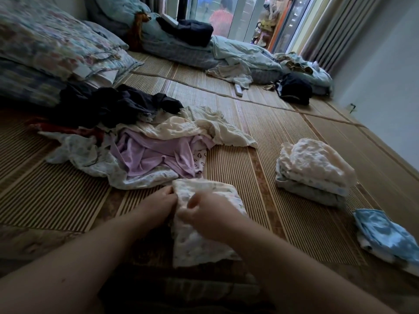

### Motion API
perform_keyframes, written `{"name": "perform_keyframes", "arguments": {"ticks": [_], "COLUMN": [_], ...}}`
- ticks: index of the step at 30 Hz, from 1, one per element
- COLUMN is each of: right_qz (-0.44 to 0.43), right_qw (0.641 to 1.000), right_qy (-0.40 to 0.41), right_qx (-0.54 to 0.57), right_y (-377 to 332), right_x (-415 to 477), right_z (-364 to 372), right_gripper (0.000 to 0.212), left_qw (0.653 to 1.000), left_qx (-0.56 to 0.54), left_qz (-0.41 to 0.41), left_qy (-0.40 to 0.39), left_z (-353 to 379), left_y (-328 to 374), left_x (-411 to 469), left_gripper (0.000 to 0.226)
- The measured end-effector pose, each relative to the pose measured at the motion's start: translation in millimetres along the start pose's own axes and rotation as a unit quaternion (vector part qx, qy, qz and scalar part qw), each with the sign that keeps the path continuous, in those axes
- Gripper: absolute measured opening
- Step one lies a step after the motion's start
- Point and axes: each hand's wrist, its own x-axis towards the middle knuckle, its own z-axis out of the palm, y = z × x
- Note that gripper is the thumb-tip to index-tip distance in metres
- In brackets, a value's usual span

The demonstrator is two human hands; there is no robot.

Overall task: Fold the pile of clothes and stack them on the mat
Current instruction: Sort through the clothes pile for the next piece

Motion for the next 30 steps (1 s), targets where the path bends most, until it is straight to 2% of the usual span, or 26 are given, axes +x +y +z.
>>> {"name": "perform_keyframes", "arguments": {"ticks": [3, 5, 6, 8, 9, 10, 12, 13, 15, 16, 17, 19, 21, 22, 25, 26, 30], "right_qz": [-0.020, -0.015, -0.003, 0.032, 0.044, 0.055, 0.098, 0.141, 0.232, 0.260, 0.273, 0.251, 0.214, 0.196, 0.141, 0.125, 0.158], "right_qw": [0.996, 0.999, 1.000, 0.992, 0.985, 0.977, 0.960, 0.955, 0.950, 0.951, 0.953, 0.955, 0.960, 0.964, 0.974, 0.972, 0.954], "right_qy": [-0.049, -0.039, -0.022, 0.059, 0.120, 0.180, 0.254, 0.254, 0.199, 0.162, 0.134, 0.116, 0.126, 0.138, 0.166, 0.162, 0.076], "right_qx": [-0.067, -0.032, 0.014, 0.102, 0.113, 0.102, 0.069, 0.065, 0.067, 0.037, -0.012, -0.109, -0.133, -0.115, 0.061, 0.111, 0.243], "right_y": [10, 19, 24, 38, 47, 57, 79, 90, 106, 112, 116, 124, 128, 129, 124, 122, 128], "right_x": [8, 8, 7, 2, 0, -2, -4, -5, -7, -9, -11, -15, -16, -15, -12, -10, -3], "right_z": [28, 31, 29, 19, 12, 6, -5, -8, -9, -5, 1, 14, 21, 21, 15, 15, 5], "right_gripper": [0.032, 0.030, 0.029, 0.027, 0.027, 0.028, 0.040, 0.053, 0.082, 0.090, 0.089, 0.069, 0.055, 0.052, 0.052, 0.052, 0.051], "left_qw": [0.997, 0.993, 0.994, 0.999, 0.999, 0.998, 0.992, 0.989, 0.985, 0.982, 0.980, 0.984, 0.989, 0.991, 0.990, 0.990, 0.993], "left_qx": [-0.066, -0.104, -0.089, -0.022, 0.022, 0.060, 0.111, 0.124, 0.127, 0.132, 0.130, 0.090, 0.068, 0.071, 0.078, 0.065, -0.002], "left_qz": [-0.030, -0.048, -0.052, -0.040, -0.029, -0.025, -0.042, -0.053, -0.059, -0.057, -0.055, -0.040, -0.029, -0.023, -0.025, -0.026, -0.089], "left_qy": [-0.019, -0.034, -0.036, -0.025, -0.015, 0.005, 0.045, 0.061, 0.100, 0.121, 0.140, 0.150, 0.129, 0.115, 0.117, 0.120, 0.082], "left_z": [2, 4, 3, 0, 1, 1, 0, 1, 4, 7, 10, 16, 24, 28, 36, 37, 37], "left_y": [2, 4, 5, 1, 2, 2, 2, 2, 6, 8, 10, 17, 19, 18, 14, 14, 26], "left_x": [-6, -10, -11, -6, -6, -4, -3, -4, -6, -8, -11, -20, -31, -37, -44, -45, -41], "left_gripper": [0.028, 0.020, 0.031, 0.091, 0.106, 0.110, 0.107, 0.103, 0.096, 0.093, 0.092, 0.095, 0.097, 0.091, 0.035, 0.024, 0.027]}}
